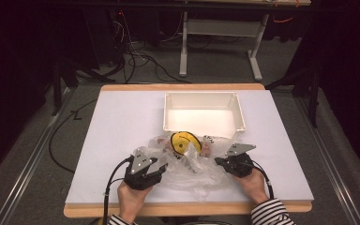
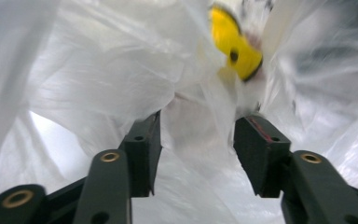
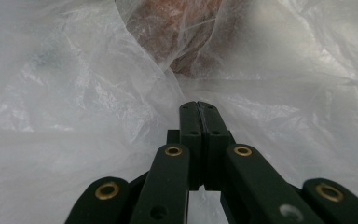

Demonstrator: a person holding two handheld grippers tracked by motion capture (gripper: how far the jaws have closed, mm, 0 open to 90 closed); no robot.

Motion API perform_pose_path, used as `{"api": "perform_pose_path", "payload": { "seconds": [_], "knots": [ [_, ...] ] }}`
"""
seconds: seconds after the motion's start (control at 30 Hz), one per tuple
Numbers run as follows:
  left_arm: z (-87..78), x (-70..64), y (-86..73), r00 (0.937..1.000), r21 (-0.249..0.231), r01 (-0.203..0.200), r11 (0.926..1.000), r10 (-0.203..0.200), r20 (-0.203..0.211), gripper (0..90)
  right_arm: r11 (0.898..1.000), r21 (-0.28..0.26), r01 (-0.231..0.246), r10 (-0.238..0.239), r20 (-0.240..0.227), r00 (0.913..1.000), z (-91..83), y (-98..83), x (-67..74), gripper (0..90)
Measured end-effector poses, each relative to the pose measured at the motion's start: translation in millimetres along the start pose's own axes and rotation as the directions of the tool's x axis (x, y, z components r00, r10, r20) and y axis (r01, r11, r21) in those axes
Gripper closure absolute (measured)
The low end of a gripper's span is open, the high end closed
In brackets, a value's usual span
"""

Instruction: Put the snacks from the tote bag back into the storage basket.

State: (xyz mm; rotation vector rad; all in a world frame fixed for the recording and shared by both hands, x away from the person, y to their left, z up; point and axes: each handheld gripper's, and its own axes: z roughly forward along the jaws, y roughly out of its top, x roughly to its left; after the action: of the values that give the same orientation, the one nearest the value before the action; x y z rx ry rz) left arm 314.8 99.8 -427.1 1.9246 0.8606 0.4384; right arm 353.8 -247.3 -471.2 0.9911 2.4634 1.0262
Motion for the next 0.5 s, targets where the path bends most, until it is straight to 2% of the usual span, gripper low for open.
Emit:
{"api": "perform_pose_path", "payload": {
  "seconds": [0.03, 0.07, 0.17, 0.3, 0.37, 0.43, 0.5],
  "knots": [
    [-4.7, -0.8, 10.5, 0.9996, -0.003, -0.007, 1.0000, 0.007, 0.027, 45.8, 1.000, 0.007, -0.001, 0.001, -0.001, 1.0000, -0.7, -0.3, -0.1, 89.7],
    [-4.7, -0.8, 10.5, 0.9996, -0.003, -0.007, 1.0000, 0.007, 0.027, 44.0, 1.000, 0.007, -0.001, 0.001, -0.001, 1.0000, -0.7, -0.3, -0.1, 89.7],
    [-7.9, -2.9, 21.6, 0.9993, -0.021, -0.035, 0.9992, 0.036, 0.010, 41.1, 1.000, 0.009, 0.007, -0.007, -0.001, 1.0000, -1.1, -1.0, 0.2, 89.1],
    [-4.6, 0.6, 33.7, 0.9977, -0.007, -0.063, 0.9980, 0.062, -0.027, 37.2, 1.000, 0.013, 0.008, -0.008, -0.004, 1.0000, -0.3, -1.4, 0.4, 88.7],
    [0.4, 7.0, 38.7, 0.9979, 0.010, -0.056, 0.9984, 0.057, -0.030, 35.6, 1.000, 0.018, 0.013, -0.013, -0.005, 0.9999, 0.4, -1.5, 1.0, 88.3],
    [10.5, 18.1, 43.8, 0.9995, 0.048, -0.026, 0.9985, 0.027, -0.017, 32.6, 1.000, 0.019, 0.022, -0.021, -0.010, 0.9997, 0.8, -1.9, 1.3, 85.7],
    [20.3, 26.9, 44.3, 0.9996, 0.075, -0.017, 0.9970, 0.018, -0.023, 32.8, 1.000, 0.019, 0.020, -0.020, -0.016, 0.9997, 0.5, -2.0, 1.1, 84.0]
  ]
}}
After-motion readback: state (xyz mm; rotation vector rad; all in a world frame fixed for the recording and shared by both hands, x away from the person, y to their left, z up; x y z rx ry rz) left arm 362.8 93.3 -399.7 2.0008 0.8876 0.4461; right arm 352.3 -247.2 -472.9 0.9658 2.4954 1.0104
